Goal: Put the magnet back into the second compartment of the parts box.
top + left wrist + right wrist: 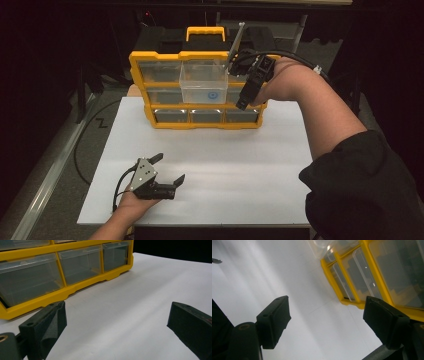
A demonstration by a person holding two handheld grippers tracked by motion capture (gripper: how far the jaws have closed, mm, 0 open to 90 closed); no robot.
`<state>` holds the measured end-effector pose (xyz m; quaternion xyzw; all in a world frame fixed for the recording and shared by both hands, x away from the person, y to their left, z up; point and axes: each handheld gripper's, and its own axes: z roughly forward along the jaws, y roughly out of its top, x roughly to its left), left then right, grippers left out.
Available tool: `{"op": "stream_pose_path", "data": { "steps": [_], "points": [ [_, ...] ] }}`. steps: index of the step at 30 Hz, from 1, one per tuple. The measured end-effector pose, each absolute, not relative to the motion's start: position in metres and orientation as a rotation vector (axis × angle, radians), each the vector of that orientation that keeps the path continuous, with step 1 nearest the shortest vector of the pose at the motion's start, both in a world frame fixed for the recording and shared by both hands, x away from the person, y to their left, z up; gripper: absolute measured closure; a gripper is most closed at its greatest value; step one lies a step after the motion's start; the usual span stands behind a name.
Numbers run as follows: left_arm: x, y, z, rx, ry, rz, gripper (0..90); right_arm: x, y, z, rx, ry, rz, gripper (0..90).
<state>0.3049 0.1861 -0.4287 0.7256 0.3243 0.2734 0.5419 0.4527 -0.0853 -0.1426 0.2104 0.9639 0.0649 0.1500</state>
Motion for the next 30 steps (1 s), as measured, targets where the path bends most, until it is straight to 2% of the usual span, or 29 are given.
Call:
{"op": "stream_pose_path", "data": {
  "steps": [30],
  "points": [
    [0.305,0.186,-0.428,1.726,0.769,0.651,2.8,0.439,-0.11,-0.19,0.661,2.789,0.14,19.9]
  ]
}}
